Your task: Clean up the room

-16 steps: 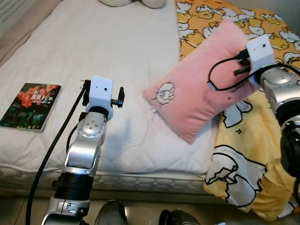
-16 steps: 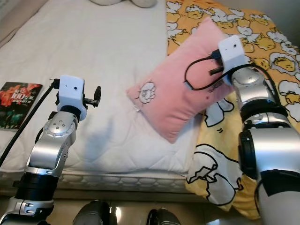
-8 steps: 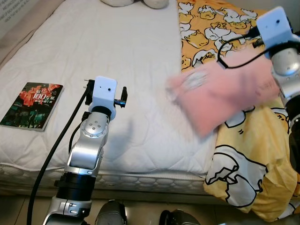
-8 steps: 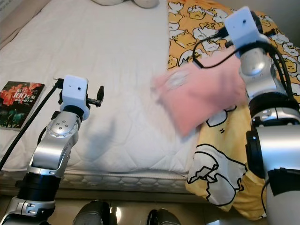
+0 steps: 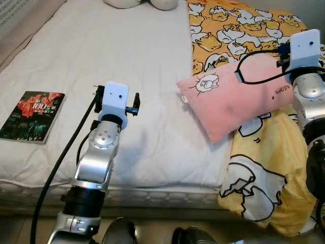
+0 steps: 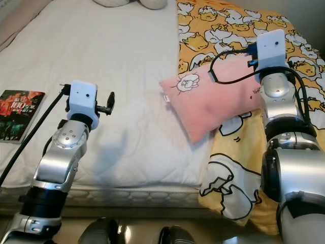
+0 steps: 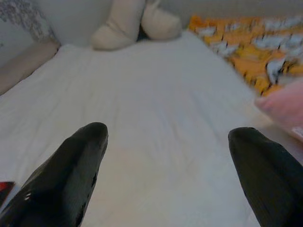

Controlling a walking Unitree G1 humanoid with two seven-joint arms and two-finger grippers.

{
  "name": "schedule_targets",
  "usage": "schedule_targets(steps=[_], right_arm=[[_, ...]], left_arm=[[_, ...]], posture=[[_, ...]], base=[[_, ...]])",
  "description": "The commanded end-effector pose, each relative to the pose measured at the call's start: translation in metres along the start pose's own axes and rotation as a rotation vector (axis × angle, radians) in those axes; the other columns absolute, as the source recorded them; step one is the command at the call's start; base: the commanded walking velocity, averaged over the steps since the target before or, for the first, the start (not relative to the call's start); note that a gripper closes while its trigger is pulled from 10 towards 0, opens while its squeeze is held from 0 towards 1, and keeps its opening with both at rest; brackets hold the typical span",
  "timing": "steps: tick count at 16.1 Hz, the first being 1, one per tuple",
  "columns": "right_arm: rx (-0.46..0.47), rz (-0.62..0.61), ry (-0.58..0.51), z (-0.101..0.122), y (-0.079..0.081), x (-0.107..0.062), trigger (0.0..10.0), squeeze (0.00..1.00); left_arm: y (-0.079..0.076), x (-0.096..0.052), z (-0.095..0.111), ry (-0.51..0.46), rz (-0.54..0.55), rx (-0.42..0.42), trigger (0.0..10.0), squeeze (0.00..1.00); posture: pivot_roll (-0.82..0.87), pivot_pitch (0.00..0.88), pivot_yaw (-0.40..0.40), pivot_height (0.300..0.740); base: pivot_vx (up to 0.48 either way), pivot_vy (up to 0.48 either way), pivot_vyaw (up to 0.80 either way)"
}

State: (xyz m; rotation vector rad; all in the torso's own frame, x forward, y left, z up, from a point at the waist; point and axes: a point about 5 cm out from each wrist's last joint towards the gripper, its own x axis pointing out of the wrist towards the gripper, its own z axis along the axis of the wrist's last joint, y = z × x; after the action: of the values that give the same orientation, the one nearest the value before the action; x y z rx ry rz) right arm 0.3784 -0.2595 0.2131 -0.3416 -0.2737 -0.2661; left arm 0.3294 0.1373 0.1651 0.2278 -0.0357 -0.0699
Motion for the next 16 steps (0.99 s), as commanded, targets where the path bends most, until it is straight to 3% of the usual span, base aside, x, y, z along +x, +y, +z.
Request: schedule_targets(steps=[1,2,4,6,8,10,11,12,13,15,16], right_arm=[[0.118,-0.037,0.021,-0.031,0.038,-0.053,10.0,0.00],[0.101,-0.024,-0.018,-0.034,0.051,-0.083,10.0,0.00],[0.124,0.041,0.060,-0.050,0.068,-0.107,10.0,0.00],[0.188,0.086,0.152,-0.066,0.079,-0.107,10.0,0.00],[0.221,0.082,0.150,-0.058,0.078,-0.105,10.0,0.00],[0.342,0.059,0.162,-0.050,0.077,-0.116,10.0,0.00],[0.496,0.039,0.241,-0.055,0.080,-0.125,10.0,0.00],[0.656,0.039,0.332,-0.062,0.086,-0.132,10.0,0.00],[0.721,0.063,0.362,-0.063,0.093,-0.134,10.0,0.00],[0.672,0.121,0.351,-0.060,0.100,-0.134,10.0,0.00],[0.564,0.154,0.340,-0.059,0.100,-0.135,10.0,1.00]], left_arm=[[-0.002,-0.001,-0.001,-0.056,-0.023,-0.030,10.0,1.00],[0.001,-0.004,-0.002,-0.095,-0.009,-0.025,10.0,1.00],[0.003,-0.004,-0.004,-0.098,0.016,-0.033,10.0,1.00],[0.004,0.000,-0.003,-0.111,0.027,-0.008,10.0,1.00],[0.005,0.002,-0.006,-0.102,0.038,-0.014,10.0,1.00],[0.003,-0.001,-0.012,-0.088,0.037,-0.050,10.0,1.00],[0.001,-0.003,-0.016,-0.075,0.032,-0.078,10.0,0.00],[-0.002,-0.005,-0.020,-0.058,0.034,-0.087,10.0,0.00],[-0.004,-0.005,-0.022,-0.050,0.036,-0.071,10.0,0.00],[-0.008,-0.004,-0.024,-0.048,0.033,-0.024,10.0,0.00],[-0.011,-0.004,-0.024,-0.061,0.014,-0.050,10.0,1.00]], posture=[[0.04,0.053,-0.068,0.740],[0.04,0.049,-0.066,0.740],[0.03,0.041,-0.067,0.740],[0.03,0.035,-0.071,0.740],[0.04,0.032,-0.076,0.740],[0.04,0.031,-0.074,0.740],[0.04,0.032,-0.069,0.740],[0.04,0.032,-0.065,0.740],[0.03,0.032,-0.058,0.740],[0.02,0.031,-0.053,0.740],[0.02,0.029,-0.052,0.740]], base=[[0.000,0.000,0.00],[0.000,0.000,0.00],[0.000,0.000,0.00],[0.000,0.000,0.00],[0.000,0.000,0.00],[0.000,0.000,0.00],[0.000,0.000,0.00],[0.000,0.000,0.00],[0.000,0.000,0.00],[0.000,0.000,0.00],[0.000,0.000,0.00]])
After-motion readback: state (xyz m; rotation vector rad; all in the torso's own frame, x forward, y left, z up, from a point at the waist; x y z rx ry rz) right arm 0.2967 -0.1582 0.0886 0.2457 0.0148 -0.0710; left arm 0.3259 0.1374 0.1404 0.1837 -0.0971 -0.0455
